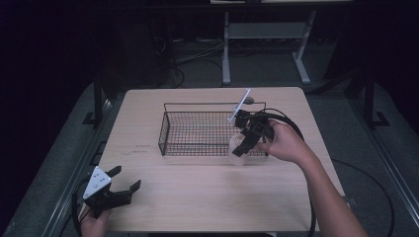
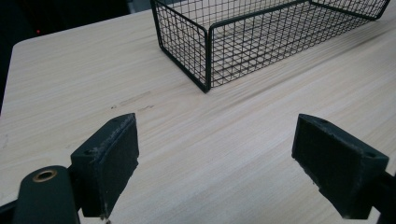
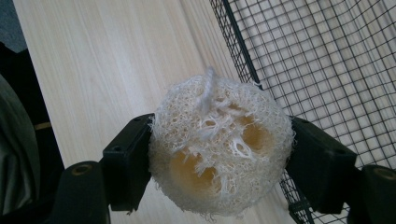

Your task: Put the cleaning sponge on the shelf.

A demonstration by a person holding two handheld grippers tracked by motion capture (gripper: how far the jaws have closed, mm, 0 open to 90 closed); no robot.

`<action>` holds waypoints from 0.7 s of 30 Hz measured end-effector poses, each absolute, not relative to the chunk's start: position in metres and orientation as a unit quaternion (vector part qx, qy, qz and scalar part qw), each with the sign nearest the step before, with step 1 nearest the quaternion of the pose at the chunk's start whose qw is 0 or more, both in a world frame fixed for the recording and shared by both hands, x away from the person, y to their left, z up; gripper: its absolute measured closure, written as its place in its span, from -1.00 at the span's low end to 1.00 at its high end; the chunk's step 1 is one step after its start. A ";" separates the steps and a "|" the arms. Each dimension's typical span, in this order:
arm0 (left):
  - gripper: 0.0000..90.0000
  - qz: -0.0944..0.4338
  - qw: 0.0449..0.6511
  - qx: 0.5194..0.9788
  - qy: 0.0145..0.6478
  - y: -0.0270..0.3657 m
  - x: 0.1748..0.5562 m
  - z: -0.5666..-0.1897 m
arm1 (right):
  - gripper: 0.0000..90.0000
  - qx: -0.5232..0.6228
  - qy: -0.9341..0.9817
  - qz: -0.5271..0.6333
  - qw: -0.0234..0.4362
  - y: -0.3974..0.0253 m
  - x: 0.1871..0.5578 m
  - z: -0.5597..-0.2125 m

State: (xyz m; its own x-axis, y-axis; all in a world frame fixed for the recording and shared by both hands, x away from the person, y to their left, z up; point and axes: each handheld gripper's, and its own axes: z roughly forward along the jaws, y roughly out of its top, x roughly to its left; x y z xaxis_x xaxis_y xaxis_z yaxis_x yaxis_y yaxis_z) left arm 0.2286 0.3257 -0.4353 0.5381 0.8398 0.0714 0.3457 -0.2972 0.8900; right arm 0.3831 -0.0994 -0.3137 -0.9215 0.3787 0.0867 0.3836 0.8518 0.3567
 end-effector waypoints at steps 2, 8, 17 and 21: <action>-0.69 0.279 0.445 0.757 0.390 0.326 0.229 -0.435 | -0.39 -0.197 -0.962 -0.188 0.004 -0.099 0.385 -0.311; -0.69 0.279 0.445 0.756 0.391 0.326 0.229 -0.435 | -0.38 -0.201 -0.962 -0.184 -0.002 -0.097 0.393 -0.304; -0.69 0.279 0.445 0.755 0.392 0.326 0.228 -0.435 | -0.38 -0.212 -0.960 -0.181 -0.004 -0.098 0.406 -0.302; -0.69 0.280 0.446 0.754 0.392 0.327 0.228 -0.435 | -0.38 -0.222 -0.958 -0.181 -0.003 -0.099 0.415 -0.302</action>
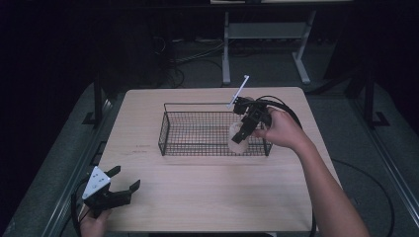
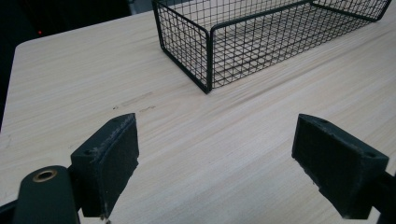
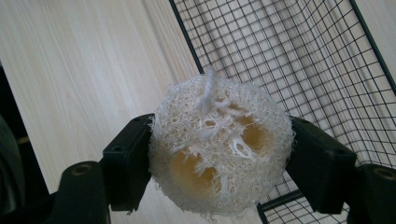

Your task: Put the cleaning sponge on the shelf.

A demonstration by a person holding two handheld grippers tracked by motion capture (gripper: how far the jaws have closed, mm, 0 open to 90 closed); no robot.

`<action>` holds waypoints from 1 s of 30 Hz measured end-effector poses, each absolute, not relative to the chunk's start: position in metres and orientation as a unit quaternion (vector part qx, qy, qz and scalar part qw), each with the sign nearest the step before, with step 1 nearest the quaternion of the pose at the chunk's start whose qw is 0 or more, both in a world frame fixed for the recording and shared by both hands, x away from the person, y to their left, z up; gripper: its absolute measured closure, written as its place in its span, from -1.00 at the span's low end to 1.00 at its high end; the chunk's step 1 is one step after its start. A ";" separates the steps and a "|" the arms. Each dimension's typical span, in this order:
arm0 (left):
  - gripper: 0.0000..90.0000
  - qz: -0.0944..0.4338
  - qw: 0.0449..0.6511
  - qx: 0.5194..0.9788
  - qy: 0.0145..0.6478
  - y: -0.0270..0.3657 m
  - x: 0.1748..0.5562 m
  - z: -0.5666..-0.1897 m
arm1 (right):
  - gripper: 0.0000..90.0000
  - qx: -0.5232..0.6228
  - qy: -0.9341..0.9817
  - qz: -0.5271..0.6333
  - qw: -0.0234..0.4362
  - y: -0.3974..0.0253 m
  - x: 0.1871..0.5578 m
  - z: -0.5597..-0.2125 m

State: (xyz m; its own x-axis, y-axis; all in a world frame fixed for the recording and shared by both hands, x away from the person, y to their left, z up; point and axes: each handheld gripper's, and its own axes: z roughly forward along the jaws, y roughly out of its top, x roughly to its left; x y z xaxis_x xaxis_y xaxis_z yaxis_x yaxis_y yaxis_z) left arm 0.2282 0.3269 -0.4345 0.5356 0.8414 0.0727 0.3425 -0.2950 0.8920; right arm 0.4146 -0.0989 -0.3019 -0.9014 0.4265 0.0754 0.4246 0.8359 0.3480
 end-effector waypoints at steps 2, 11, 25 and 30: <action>-0.69 0.279 0.445 0.755 0.392 0.327 0.228 -0.435 | -0.38 0.223 0.957 0.184 0.000 -0.099 0.417 -0.302; -0.69 0.280 0.445 0.755 0.391 0.327 0.229 -0.434 | -0.38 0.234 0.956 0.176 0.006 -0.098 0.430 -0.297; -0.69 0.280 0.445 0.756 0.391 0.328 0.229 -0.434 | -0.38 0.259 0.951 0.172 0.008 -0.095 0.459 -0.300; -0.69 0.278 0.444 0.757 0.390 0.327 0.229 -0.434 | -0.38 0.267 0.948 0.174 0.010 -0.094 0.466 -0.304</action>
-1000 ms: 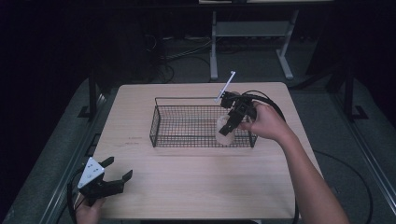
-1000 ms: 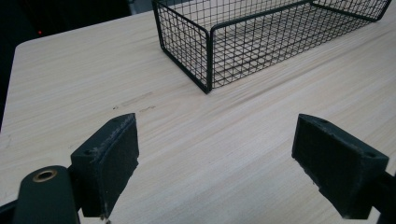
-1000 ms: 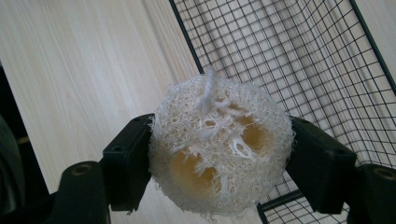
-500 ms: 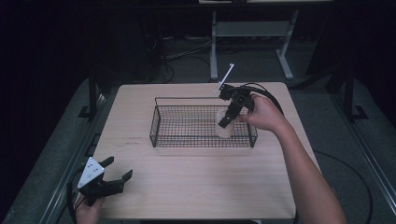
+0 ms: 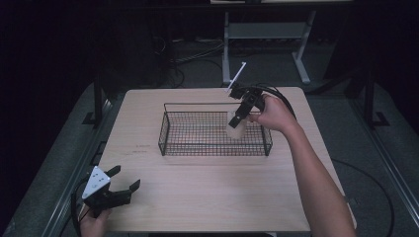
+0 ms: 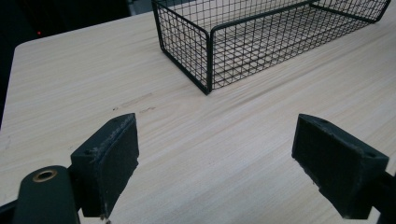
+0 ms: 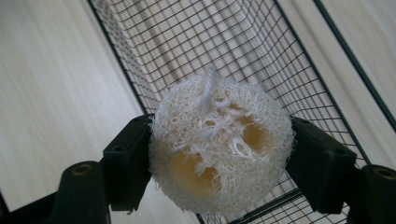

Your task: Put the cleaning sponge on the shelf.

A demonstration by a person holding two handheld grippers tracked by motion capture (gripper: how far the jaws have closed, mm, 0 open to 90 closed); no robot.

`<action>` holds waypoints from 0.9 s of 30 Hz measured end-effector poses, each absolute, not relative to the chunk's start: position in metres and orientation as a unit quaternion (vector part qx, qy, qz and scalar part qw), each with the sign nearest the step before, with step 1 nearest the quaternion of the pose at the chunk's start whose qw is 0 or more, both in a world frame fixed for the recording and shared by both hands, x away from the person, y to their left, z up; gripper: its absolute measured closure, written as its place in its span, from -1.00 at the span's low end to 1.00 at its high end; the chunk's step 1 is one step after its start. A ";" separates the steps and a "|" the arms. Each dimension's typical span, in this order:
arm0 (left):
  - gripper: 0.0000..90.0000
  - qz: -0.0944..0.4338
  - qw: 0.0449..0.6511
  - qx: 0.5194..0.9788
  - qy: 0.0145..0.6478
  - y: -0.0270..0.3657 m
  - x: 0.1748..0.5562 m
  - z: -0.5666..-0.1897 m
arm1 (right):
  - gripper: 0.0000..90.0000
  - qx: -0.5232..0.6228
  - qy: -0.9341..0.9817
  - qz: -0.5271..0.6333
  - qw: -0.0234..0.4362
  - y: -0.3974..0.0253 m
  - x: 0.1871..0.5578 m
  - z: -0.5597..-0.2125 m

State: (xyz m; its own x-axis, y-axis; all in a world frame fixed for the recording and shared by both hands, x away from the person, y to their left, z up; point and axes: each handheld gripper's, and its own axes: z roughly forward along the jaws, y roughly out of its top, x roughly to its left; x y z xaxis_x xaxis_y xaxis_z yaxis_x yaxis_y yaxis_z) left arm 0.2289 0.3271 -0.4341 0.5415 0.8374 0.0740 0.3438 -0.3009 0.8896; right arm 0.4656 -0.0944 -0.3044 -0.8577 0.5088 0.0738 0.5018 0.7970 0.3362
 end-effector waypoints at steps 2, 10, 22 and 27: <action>-0.69 0.279 0.446 0.756 0.390 0.327 0.229 -0.434 | -0.38 0.272 0.946 0.176 0.012 -0.095 0.468 -0.307; -0.69 0.279 0.447 0.755 0.390 0.326 0.229 -0.434 | -0.38 0.283 0.943 0.177 0.004 -0.096 0.475 -0.319; -0.69 0.278 0.447 0.756 0.390 0.327 0.229 -0.434 | -0.38 0.297 0.941 0.164 -0.001 -0.094 0.484 -0.338; -0.69 0.278 0.447 0.755 0.390 0.326 0.229 -0.434 | -0.38 0.300 0.940 0.161 -0.002 -0.094 0.485 -0.347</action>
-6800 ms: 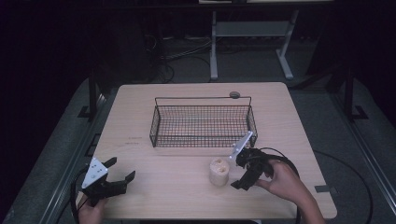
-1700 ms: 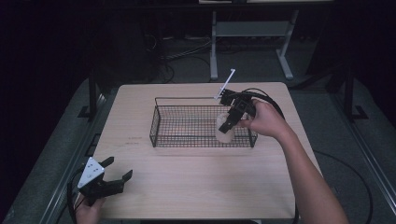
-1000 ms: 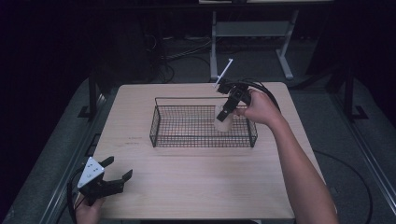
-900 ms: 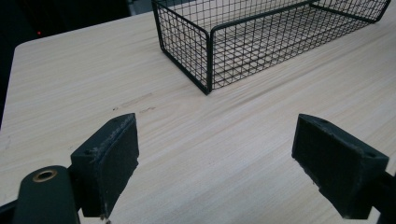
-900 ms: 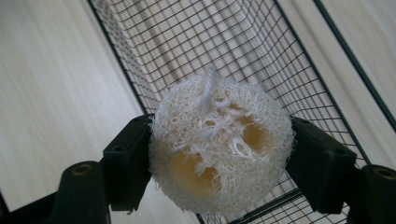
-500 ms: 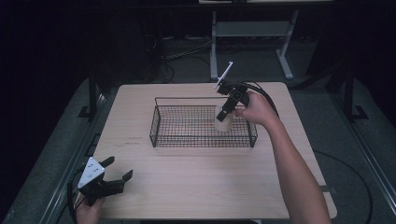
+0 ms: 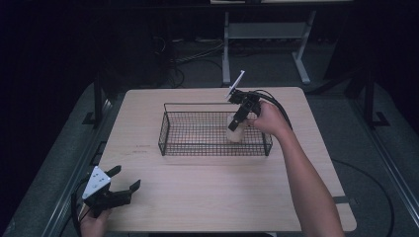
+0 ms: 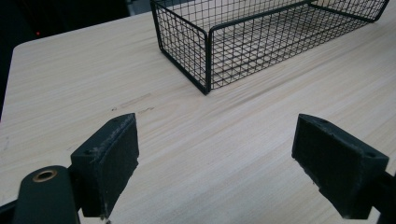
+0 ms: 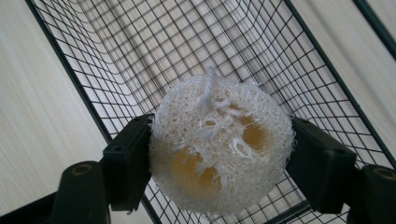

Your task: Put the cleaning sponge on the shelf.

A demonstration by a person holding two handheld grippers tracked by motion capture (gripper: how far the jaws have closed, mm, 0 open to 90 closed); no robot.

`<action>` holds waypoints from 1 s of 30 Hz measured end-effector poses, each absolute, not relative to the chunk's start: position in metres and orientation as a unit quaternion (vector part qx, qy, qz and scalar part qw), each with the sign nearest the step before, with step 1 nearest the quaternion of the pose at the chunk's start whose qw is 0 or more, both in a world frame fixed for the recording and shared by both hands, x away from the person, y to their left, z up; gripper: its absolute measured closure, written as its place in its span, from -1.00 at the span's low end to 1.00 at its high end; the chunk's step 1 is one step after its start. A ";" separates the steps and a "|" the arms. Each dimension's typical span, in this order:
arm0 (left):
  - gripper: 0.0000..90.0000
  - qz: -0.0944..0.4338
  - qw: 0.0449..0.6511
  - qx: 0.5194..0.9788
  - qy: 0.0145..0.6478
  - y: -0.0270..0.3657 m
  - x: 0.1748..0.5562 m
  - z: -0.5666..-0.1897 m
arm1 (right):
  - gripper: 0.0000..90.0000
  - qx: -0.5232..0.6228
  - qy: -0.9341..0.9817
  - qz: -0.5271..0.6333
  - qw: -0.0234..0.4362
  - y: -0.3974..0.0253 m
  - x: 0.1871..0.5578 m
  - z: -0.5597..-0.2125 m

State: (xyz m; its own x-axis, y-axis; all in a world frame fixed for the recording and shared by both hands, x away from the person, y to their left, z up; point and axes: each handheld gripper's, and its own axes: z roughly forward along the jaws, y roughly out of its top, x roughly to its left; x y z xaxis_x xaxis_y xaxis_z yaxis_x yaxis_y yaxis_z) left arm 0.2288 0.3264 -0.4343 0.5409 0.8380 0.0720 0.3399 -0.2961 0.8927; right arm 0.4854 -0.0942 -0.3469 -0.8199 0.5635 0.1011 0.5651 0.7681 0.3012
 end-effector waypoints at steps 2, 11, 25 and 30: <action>-0.69 0.278 0.447 0.755 0.390 0.326 0.229 -0.434 | -0.38 -0.302 -0.940 -0.162 0.002 -0.095 0.486 -0.349; -0.69 0.279 0.447 0.755 0.390 0.327 0.229 -0.434 | -0.38 -0.304 -0.940 -0.156 0.002 -0.094 0.487 -0.355; -0.69 0.278 0.447 0.755 0.391 0.326 0.230 -0.435 | -0.39 -0.310 -0.938 -0.158 0.009 -0.096 0.488 -0.371; -0.69 0.277 0.447 0.755 0.392 0.326 0.230 -0.435 | -0.39 -0.311 -0.938 -0.155 0.009 -0.094 0.490 -0.376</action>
